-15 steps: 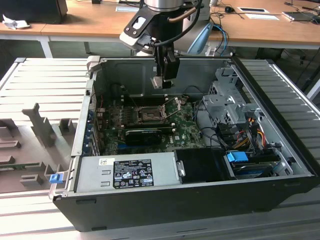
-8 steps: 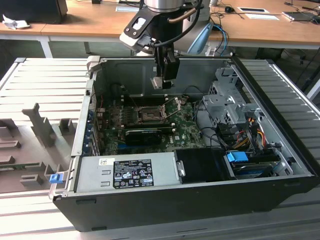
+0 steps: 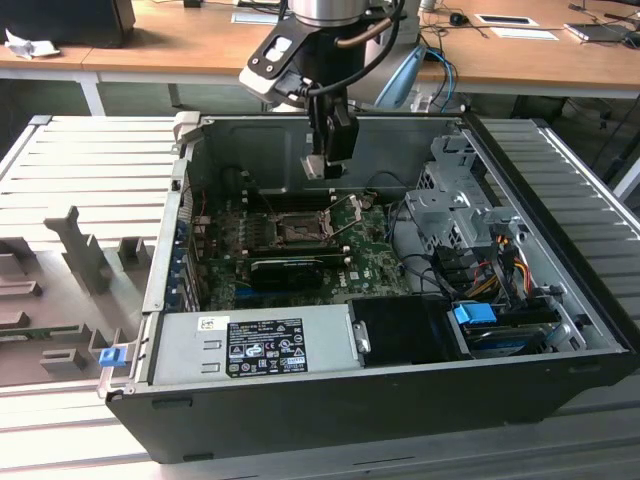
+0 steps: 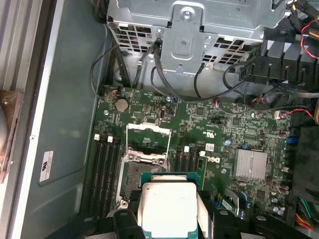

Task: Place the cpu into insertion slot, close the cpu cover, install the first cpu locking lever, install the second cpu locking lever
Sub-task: 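Place the cpu into insertion slot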

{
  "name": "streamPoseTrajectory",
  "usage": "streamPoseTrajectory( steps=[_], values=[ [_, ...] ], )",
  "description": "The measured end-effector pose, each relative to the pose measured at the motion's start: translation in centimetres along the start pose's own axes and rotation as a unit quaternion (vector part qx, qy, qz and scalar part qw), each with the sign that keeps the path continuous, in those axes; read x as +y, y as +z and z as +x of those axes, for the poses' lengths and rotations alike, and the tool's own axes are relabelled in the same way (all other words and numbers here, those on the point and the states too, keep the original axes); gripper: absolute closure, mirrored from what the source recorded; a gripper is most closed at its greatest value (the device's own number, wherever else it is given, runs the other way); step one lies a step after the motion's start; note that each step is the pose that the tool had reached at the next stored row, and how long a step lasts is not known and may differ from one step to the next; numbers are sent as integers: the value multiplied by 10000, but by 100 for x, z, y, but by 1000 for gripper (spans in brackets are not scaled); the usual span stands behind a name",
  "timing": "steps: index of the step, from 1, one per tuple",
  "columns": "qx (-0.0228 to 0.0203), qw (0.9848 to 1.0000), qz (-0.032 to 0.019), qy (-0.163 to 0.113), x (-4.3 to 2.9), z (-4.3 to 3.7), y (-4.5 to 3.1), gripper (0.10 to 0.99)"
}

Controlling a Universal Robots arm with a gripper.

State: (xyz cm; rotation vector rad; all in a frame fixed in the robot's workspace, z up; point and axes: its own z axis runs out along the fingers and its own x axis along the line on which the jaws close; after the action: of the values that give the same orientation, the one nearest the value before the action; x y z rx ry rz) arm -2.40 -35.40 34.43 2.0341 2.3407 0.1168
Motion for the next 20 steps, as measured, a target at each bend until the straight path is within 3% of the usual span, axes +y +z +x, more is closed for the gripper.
streamPoseTrajectory(
  steps=[20],
  values=[
    [1, 10000, 10, 0, -5, -4, 50, 557]
  ],
)
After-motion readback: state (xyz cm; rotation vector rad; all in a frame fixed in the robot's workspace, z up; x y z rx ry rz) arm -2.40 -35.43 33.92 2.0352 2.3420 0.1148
